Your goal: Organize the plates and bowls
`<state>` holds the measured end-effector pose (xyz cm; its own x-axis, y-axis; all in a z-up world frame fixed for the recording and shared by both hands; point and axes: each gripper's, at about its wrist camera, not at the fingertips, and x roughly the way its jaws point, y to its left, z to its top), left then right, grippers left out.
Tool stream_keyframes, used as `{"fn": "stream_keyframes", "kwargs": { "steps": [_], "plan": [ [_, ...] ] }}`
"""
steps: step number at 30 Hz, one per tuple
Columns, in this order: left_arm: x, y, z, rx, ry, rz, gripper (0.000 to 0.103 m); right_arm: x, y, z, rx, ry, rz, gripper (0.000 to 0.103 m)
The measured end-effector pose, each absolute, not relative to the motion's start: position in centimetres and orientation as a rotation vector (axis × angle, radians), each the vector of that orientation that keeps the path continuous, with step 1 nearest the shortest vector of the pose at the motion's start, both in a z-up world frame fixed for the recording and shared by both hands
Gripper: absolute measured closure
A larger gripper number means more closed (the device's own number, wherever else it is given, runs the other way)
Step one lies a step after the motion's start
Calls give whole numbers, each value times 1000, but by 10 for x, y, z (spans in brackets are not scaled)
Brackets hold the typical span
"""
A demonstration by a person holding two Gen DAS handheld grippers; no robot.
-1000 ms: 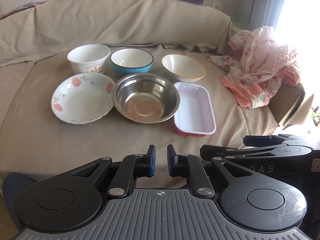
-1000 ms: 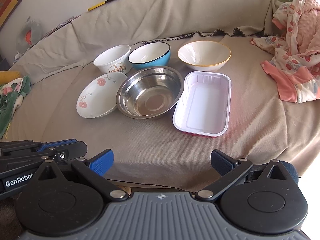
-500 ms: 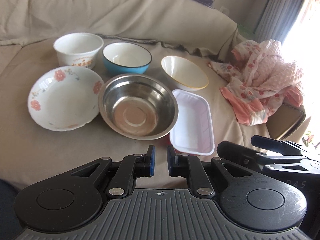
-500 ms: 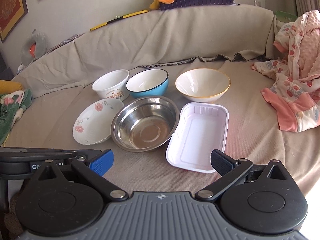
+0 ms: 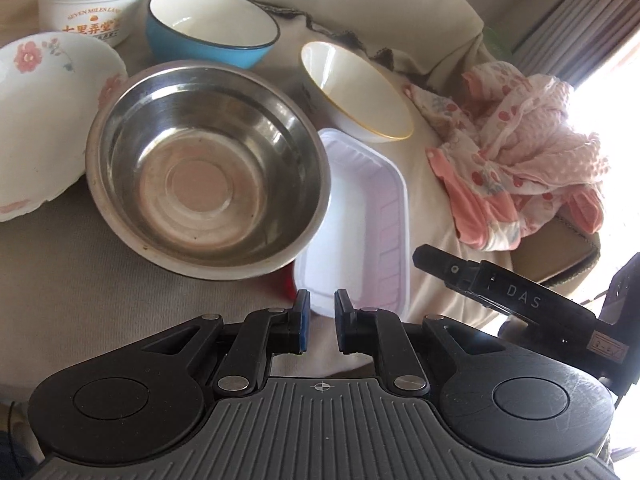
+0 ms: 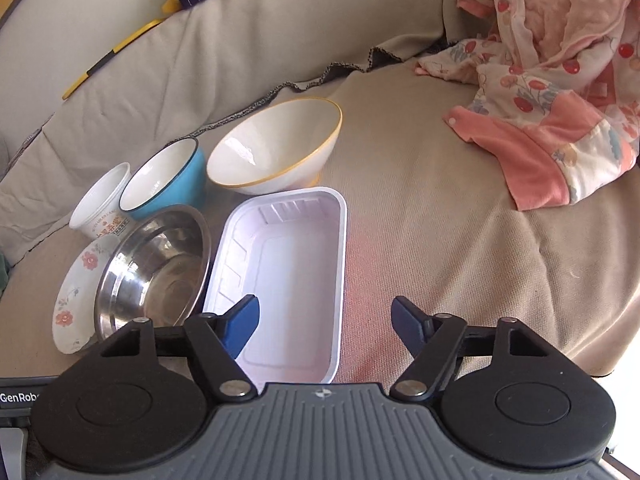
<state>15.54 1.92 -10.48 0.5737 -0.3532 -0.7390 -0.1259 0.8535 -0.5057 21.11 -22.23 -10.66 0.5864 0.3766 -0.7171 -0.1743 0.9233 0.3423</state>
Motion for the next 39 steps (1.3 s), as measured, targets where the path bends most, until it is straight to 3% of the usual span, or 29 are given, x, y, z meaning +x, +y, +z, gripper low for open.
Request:
{"fn": "stream_keyframes", "kwargs": {
  "steps": [12, 25, 34, 39],
  "plan": [
    [195, -15, -125, -440, 1077, -152, 87, 252, -230, -153, 456, 941, 431, 45],
    [275, -104, -130, -272, 1020, -283, 84, 274, -311, -161, 497, 855, 241, 45],
    [271, -81, -138, -449, 1111, -383, 84, 271, -308, -151, 386, 748, 129, 45],
    [232, -56, -111, -436, 1034, -466, 84, 250, -302, -116, 346, 645, 110, 40]
  ]
}}
